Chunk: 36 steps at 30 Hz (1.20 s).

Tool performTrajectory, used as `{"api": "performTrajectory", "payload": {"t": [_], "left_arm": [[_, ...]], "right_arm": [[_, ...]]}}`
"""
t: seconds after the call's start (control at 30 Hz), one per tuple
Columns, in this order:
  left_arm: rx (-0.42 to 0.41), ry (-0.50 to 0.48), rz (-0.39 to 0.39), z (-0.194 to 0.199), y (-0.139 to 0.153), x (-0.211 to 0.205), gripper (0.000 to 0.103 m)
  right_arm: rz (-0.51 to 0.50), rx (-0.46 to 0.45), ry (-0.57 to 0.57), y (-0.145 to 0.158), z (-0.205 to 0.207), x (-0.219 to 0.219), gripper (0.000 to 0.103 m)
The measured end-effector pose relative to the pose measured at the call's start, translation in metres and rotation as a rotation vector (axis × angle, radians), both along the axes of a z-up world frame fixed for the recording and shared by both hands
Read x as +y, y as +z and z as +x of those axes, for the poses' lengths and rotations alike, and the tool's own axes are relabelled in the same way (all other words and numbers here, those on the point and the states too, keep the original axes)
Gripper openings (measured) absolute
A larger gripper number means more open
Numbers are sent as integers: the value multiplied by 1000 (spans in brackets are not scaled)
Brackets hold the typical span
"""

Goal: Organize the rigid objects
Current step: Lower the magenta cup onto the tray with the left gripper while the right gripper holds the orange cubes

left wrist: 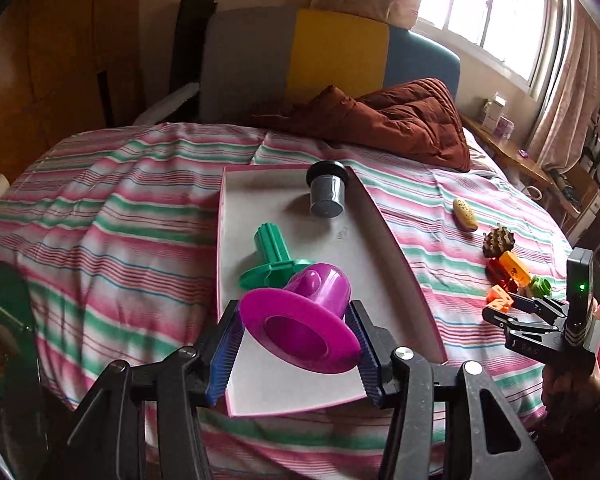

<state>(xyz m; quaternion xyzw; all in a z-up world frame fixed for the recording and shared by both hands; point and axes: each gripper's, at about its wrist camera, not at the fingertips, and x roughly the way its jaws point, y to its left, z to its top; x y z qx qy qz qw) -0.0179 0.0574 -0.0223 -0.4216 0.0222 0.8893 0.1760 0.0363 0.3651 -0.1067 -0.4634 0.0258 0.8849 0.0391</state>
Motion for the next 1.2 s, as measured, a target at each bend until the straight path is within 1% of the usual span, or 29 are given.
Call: {"api": "performTrajectory", "payload": {"t": [0.13, 0.47, 0.63, 0.77, 0.87, 0.93, 1.07, 1.13, 1.2], "left_arm": [[-9, 13, -6, 2, -2, 0, 53], [-28, 35, -25, 3, -11, -2, 53], [-54, 46, 25, -5, -13, -12, 53], [-52, 76, 72, -28, -7, -24, 53], [-58, 86, 111, -54, -3, -30, 53], [-55, 93, 113, -71, -2, -29, 53], [-47, 73, 104, -105, -3, -18, 53], [-50, 75, 97, -122, -8, -11, 53], [-71, 67, 87, -134, -16, -3, 53]], "right_arm": [[-11, 9, -12, -2, 2, 5, 59], [-14, 16, -30, -3, 1, 1, 59], [-17, 14, -39, -3, 1, 1, 59], [-20, 14, -40, -3, 1, 1, 59], [-20, 14, -41, -3, 1, 1, 59], [-21, 14, -40, -3, 1, 2, 59], [-28, 17, -42, -4, 1, 2, 59], [-30, 16, -42, -4, 1, 2, 59], [-33, 16, -41, -4, 1, 2, 59]]}}
